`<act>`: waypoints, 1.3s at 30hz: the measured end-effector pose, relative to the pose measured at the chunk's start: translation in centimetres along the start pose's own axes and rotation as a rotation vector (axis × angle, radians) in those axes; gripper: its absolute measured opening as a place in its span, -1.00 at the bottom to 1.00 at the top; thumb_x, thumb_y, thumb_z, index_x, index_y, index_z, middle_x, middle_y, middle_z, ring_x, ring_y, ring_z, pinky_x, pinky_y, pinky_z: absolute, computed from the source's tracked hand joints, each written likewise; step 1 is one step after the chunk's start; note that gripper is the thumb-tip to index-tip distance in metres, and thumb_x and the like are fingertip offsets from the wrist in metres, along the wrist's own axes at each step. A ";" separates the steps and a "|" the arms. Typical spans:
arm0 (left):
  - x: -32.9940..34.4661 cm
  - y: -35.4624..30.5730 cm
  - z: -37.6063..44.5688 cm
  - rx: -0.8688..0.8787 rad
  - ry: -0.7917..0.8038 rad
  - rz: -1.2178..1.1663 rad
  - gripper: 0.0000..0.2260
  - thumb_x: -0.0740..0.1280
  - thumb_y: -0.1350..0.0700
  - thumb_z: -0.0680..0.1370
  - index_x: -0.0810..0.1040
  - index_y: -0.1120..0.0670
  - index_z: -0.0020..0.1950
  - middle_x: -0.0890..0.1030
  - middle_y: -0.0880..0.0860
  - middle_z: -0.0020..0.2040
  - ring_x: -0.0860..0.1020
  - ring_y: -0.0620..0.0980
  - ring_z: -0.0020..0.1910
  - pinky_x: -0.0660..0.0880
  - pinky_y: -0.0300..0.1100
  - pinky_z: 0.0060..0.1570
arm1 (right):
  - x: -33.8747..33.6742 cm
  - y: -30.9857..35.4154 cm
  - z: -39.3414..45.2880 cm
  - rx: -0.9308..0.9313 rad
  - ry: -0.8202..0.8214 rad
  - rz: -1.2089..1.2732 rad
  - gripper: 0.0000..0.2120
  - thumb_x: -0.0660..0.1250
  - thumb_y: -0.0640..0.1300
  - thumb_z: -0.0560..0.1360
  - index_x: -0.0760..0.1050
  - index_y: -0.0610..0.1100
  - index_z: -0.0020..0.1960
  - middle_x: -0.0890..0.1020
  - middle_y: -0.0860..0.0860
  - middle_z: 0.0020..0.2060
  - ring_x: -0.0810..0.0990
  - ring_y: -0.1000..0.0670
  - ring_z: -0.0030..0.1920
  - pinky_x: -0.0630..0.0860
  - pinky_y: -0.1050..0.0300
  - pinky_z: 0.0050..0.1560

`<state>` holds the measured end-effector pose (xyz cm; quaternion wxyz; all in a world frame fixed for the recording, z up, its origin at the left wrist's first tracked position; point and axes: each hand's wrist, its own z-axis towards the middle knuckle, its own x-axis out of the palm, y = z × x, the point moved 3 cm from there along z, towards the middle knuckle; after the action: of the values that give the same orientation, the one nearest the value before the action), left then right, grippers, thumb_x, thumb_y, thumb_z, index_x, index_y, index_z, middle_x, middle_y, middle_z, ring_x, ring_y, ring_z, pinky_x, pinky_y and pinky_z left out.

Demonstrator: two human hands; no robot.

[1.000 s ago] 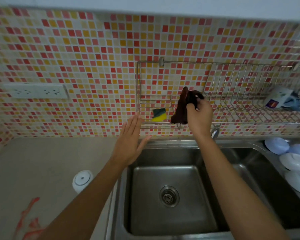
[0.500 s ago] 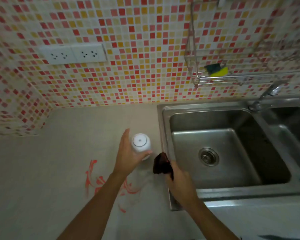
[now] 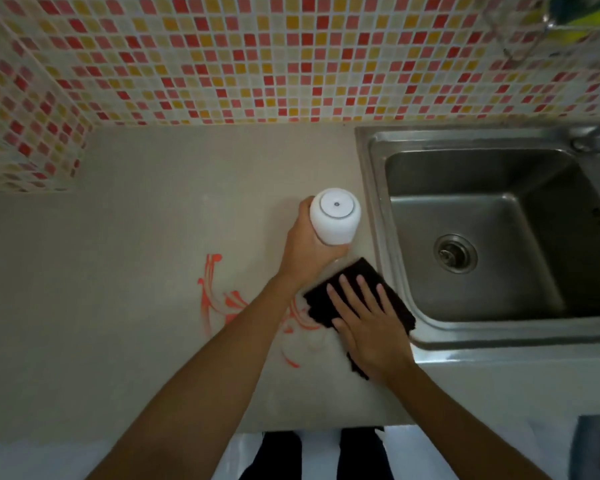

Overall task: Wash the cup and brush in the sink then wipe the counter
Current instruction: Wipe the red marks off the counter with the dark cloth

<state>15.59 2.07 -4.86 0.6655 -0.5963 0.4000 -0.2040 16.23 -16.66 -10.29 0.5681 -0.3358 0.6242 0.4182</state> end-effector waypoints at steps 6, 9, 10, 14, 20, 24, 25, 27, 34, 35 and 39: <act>-9.2 -2.4 -1.5 0.044 -0.252 -0.036 -0.15 0.63 0.11 0.25 0.23 -0.01 0.41 0.48 -0.19 0.21 0.49 -0.29 0.16 0.48 -0.33 0.14 | 1.6 13.4 -3.2 -0.321 0.053 0.053 -0.53 0.03 0.17 0.60 0.16 0.17 0.49 0.25 0.05 0.50 0.23 -0.16 0.48 0.12 -0.28 0.37; -14.8 -2.1 -3.1 0.069 -0.318 0.061 -0.12 0.62 0.03 0.25 0.18 -0.04 0.43 0.44 -0.16 0.28 0.47 -0.24 0.22 0.52 -0.14 0.15 | 2.1 14.4 5.4 -0.271 0.003 0.067 -0.56 0.01 0.14 0.62 0.16 0.19 0.49 0.22 0.05 0.50 0.15 -0.18 0.50 0.08 -0.34 0.40; -16.3 -1.7 -3.7 0.066 -0.338 0.097 -0.11 0.62 0.02 0.25 0.17 -0.05 0.43 0.43 -0.16 0.29 0.46 -0.25 0.22 0.51 -0.14 0.16 | 1.8 13.1 8.7 -0.190 -0.009 0.044 -0.56 0.00 0.13 0.61 0.18 0.19 0.48 0.24 0.05 0.50 0.16 -0.18 0.50 0.07 -0.34 0.41; -20.7 0.2 -5.3 0.049 -0.401 0.117 -0.13 0.62 0.05 0.25 0.18 -0.03 0.42 0.44 -0.20 0.26 0.47 -0.28 0.21 0.49 -0.12 0.21 | 1.2 7.4 11.2 0.114 -0.037 -0.030 -0.53 -0.10 0.12 0.62 0.08 0.17 0.52 0.16 0.02 0.53 0.11 -0.16 0.52 -0.03 -0.25 0.46; -23.0 1.9 -6.0 0.007 -0.425 0.095 -0.14 0.62 0.07 0.26 0.18 -0.04 0.42 0.42 -0.33 0.19 0.47 -0.32 0.18 0.50 -0.11 0.21 | 1.7 17.3 -0.3 -0.082 0.045 0.061 -0.49 0.07 0.12 0.57 0.12 0.16 0.50 0.19 -0.02 0.52 0.14 -0.23 0.49 0.11 -0.34 0.40; -23.4 1.7 -5.6 0.011 -0.438 0.133 -0.14 0.61 0.07 0.28 0.18 0.03 0.43 0.43 -0.20 0.24 0.47 -0.29 0.20 0.49 -0.11 0.22 | 2.4 16.9 13.3 -0.106 -0.018 0.111 -0.55 0.02 0.17 0.59 0.17 0.22 0.48 0.21 0.02 0.51 0.12 -0.20 0.50 -0.02 -0.34 0.43; -23.6 1.6 -5.6 0.018 -0.439 0.142 -0.14 0.61 0.07 0.28 0.18 0.04 0.43 0.43 -0.16 0.27 0.46 -0.27 0.21 0.49 -0.10 0.22 | 2.1 15.5 17.3 -0.027 -0.007 0.104 -0.55 0.00 0.17 0.59 0.16 0.23 0.48 0.20 0.03 0.52 0.10 -0.19 0.51 -0.06 -0.33 0.44; -24.2 1.6 -5.8 0.036 -0.446 0.158 -0.14 0.61 0.08 0.29 0.17 0.05 0.44 0.43 -0.11 0.31 0.46 -0.25 0.24 0.49 -0.12 0.22 | 1.9 11.6 22.1 0.116 0.026 0.073 -0.54 -0.08 0.18 0.61 0.06 0.25 0.50 0.11 0.05 0.54 0.01 -0.15 0.53 -0.14 -0.30 0.45; -26.4 3.0 -6.0 0.031 -0.501 0.120 -0.17 0.61 0.11 0.28 0.19 0.00 0.41 0.44 -0.20 0.26 0.47 -0.28 0.22 0.49 -0.17 0.22 | 1.7 14.9 4.7 0.033 0.020 0.026 -0.50 0.02 0.11 0.58 0.10 0.17 0.51 0.18 -0.04 0.52 0.14 -0.21 0.50 0.08 -0.29 0.43; -26.3 3.3 -5.9 0.026 -0.506 0.105 -0.17 0.61 0.10 0.28 0.18 -0.01 0.41 0.44 -0.24 0.24 0.47 -0.30 0.21 0.49 -0.19 0.22 | 1.7 16.4 2.5 -0.019 0.053 0.029 -0.50 0.04 0.13 0.58 0.09 0.19 0.51 0.19 -0.04 0.52 0.17 -0.21 0.49 0.10 -0.31 0.41; -25.4 3.8 -4.7 0.013 -0.498 0.102 -0.15 0.61 0.09 0.28 0.18 0.06 0.43 0.44 -0.21 0.25 0.47 -0.30 0.20 0.49 -0.18 0.21 | 2.3 16.9 10.3 -0.112 0.037 0.047 -0.53 0.03 0.19 0.59 0.14 0.23 0.49 0.27 -0.01 0.48 0.24 -0.19 0.45 0.03 -0.32 0.42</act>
<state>-4.00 18.89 -1.01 0.7567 -0.6028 0.2522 -0.0194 5.24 -0.09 -10.26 0.5268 -0.3597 0.6181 0.4594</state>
